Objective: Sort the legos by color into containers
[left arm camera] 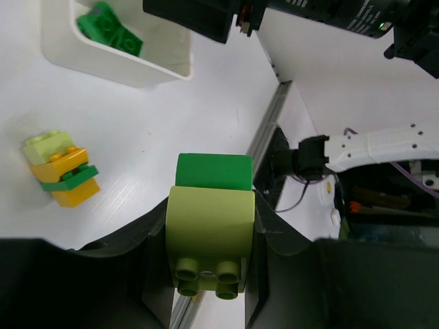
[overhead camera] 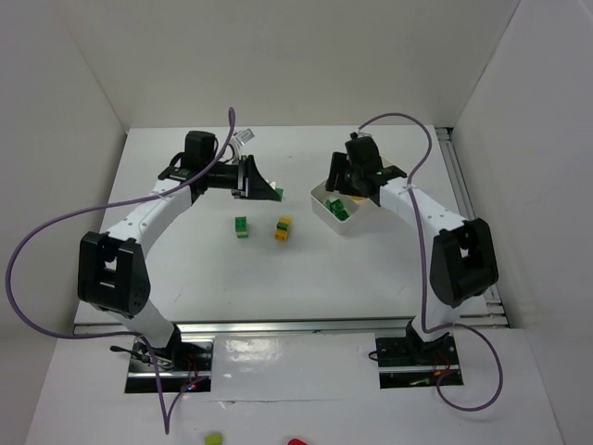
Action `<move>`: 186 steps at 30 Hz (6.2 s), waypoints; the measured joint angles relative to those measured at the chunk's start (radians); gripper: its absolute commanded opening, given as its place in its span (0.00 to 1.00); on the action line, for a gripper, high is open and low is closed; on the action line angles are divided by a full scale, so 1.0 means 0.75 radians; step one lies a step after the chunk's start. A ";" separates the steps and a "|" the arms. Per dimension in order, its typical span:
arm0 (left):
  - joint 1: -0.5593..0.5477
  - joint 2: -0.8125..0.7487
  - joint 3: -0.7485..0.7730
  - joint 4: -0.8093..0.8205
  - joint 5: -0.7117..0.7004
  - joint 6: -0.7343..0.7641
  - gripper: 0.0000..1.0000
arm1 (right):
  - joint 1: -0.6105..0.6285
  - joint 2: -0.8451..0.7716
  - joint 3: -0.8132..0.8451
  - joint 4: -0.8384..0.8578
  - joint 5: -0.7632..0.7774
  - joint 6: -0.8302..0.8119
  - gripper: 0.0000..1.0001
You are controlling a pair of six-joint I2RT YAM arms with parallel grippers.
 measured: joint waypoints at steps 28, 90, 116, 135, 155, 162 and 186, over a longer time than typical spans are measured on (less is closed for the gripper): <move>-0.015 -0.013 -0.008 0.262 0.431 -0.038 0.00 | 0.040 -0.276 -0.160 0.712 -1.417 0.114 0.65; 0.052 0.052 0.008 -0.067 0.014 0.029 0.00 | 0.026 -0.134 -0.187 -0.002 -0.046 -0.036 0.47; -0.003 0.053 0.085 -0.130 0.437 0.270 0.00 | 0.009 -0.366 -0.153 0.490 -1.088 -0.048 0.80; -0.025 0.039 0.086 -0.136 0.483 0.278 0.00 | 0.125 -0.164 -0.074 0.719 -1.373 0.104 0.43; -0.024 0.031 0.088 -0.156 0.435 0.301 0.86 | 0.132 -0.136 -0.068 0.722 -1.343 0.130 0.14; -0.009 0.031 0.088 -0.157 0.417 0.298 0.91 | 0.100 -0.161 -0.081 0.666 -1.295 0.101 0.14; 0.051 0.010 0.068 -0.004 0.403 0.148 0.89 | 0.030 -0.207 -0.110 0.591 -1.283 0.044 0.14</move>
